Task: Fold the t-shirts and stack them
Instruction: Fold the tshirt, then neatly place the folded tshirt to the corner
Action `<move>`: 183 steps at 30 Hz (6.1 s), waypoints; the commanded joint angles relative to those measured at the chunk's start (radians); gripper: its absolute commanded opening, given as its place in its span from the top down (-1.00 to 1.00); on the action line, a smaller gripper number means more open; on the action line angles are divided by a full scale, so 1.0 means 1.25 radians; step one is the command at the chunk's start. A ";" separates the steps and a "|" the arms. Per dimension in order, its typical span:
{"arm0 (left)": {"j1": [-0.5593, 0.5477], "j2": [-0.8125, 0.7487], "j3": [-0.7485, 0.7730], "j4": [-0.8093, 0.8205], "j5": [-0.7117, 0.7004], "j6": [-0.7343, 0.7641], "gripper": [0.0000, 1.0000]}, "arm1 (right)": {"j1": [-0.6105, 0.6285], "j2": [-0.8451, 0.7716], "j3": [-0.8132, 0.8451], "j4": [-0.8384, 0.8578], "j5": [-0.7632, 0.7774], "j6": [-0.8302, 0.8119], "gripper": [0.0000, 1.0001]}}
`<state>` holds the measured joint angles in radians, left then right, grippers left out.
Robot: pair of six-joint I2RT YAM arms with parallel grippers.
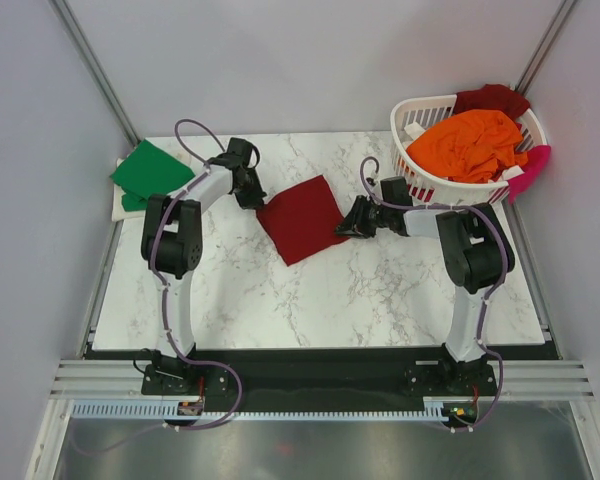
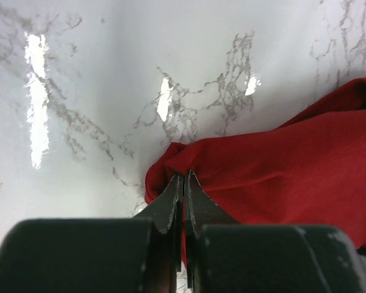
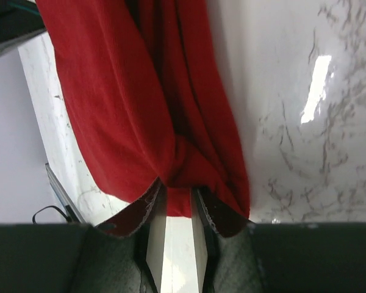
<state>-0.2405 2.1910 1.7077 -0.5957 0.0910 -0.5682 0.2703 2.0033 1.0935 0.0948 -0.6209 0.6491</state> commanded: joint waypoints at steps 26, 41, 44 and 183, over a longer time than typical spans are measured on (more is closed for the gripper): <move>0.034 -0.236 -0.048 -0.108 -0.117 0.121 -0.47 | 0.038 -0.220 0.106 -0.081 0.073 -0.079 -0.38; 0.027 -0.539 -0.395 -0.108 -0.070 0.212 -0.50 | 0.040 0.388 0.431 0.507 -0.150 0.316 -0.12; 0.026 -0.532 -0.418 -0.084 -0.040 0.201 -0.50 | 0.039 0.370 0.337 0.516 -0.118 0.274 -0.11; 0.653 0.147 0.515 -0.201 -0.169 0.105 -0.35 | 0.064 -0.740 -0.309 -0.308 0.076 -0.189 -0.59</move>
<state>0.4522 2.4134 2.4325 -0.6895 -0.0898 -0.2955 0.3496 1.1099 0.7071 -0.3084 -0.4999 0.4286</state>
